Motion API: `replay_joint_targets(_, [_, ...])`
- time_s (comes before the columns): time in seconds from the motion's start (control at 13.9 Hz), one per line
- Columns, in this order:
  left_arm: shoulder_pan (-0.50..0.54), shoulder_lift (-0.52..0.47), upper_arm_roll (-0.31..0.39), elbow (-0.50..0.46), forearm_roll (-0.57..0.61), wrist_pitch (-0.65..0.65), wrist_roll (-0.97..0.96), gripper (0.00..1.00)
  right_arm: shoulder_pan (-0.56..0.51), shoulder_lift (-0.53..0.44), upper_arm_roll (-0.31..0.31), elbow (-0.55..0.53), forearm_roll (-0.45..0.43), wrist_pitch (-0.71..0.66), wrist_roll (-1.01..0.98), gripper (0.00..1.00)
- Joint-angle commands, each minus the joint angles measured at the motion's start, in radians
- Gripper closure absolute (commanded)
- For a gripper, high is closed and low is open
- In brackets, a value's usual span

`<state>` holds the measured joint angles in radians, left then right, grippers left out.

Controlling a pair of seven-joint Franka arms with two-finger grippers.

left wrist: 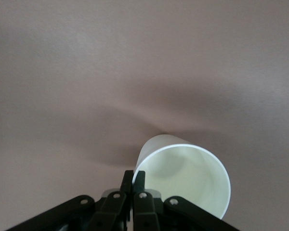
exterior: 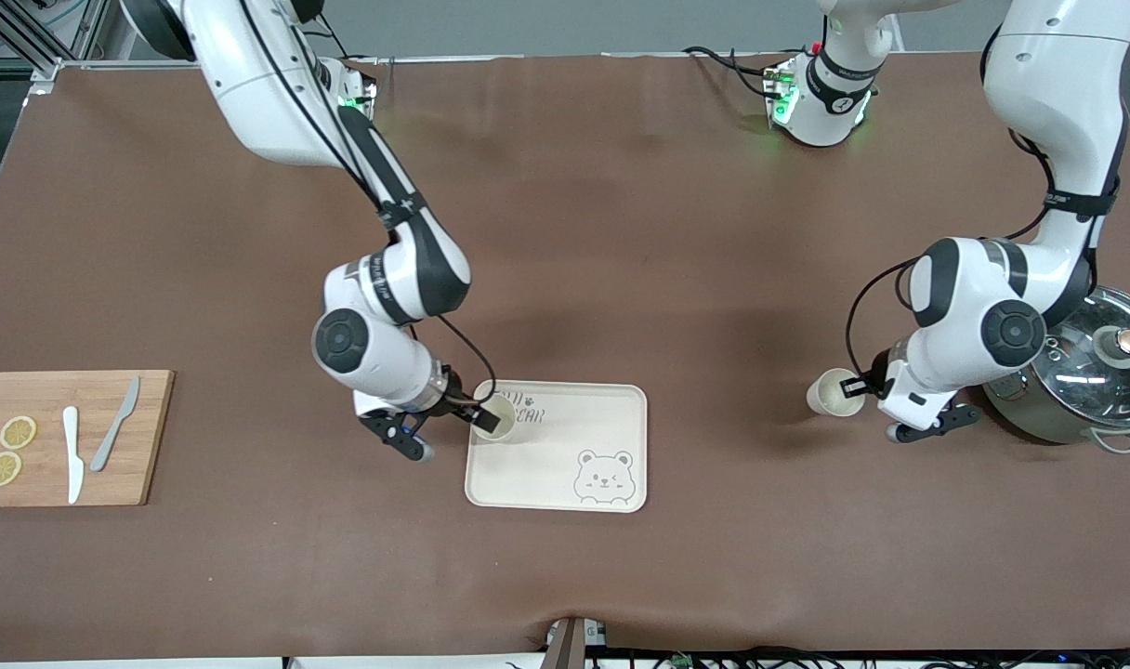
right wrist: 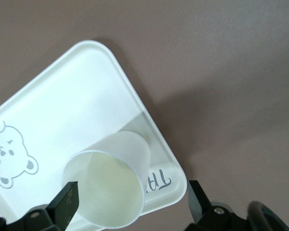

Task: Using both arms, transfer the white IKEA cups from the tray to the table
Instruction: 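Grasp the other white cup with the right gripper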

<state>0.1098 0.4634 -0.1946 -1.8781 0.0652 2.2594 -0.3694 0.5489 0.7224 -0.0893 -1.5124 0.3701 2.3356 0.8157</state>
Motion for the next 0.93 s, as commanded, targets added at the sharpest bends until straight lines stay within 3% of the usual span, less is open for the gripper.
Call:
replay_joint_targets(0.0, [0.013, -0.023, -0.016, -0.03, 0.022, 0.02, 0.015, 1.0, 0.019, -0.005, -0.01, -0.023, 0.0, 0.018, 0.019, 0.1])
replay_joint_targets(0.07, [0.013, -0.02, -0.016, -0.03, 0.022, 0.02, 0.015, 1.0, 0.026, -0.003, -0.012, -0.028, 0.0, 0.015, 0.02, 0.23])
replay_joint_targets(0.14, [0.013, -0.019, -0.016, -0.03, 0.021, 0.023, 0.015, 0.92, 0.031, -0.003, -0.01, -0.04, 0.0, 0.01, 0.02, 0.57])
replay_joint_targets(0.22, [0.013, -0.017, -0.016, -0.03, 0.019, 0.023, 0.014, 0.73, 0.034, -0.003, -0.01, -0.041, 0.001, 0.005, 0.02, 0.93])
replay_joint_targets(0.29, [0.013, -0.017, -0.016, -0.029, 0.012, 0.023, 0.014, 0.43, 0.037, -0.005, -0.01, -0.038, 0.003, 0.007, 0.035, 1.0])
replay_joint_targets(0.36, [0.013, -0.019, -0.016, -0.029, 0.01, 0.023, 0.003, 0.04, 0.04, -0.005, -0.01, -0.034, 0.003, 0.013, 0.061, 1.0])
replay_joint_targets(0.72, [0.011, -0.069, -0.016, -0.004, 0.008, -0.038, 0.004, 0.0, 0.025, -0.029, -0.013, -0.005, 0.003, 0.001, 0.069, 1.0])
replay_joint_targets(0.86, [0.01, -0.088, -0.017, 0.049, 0.008, -0.107, 0.003, 0.0, 0.002, -0.055, -0.018, 0.018, 0.001, -0.08, 0.069, 1.0])
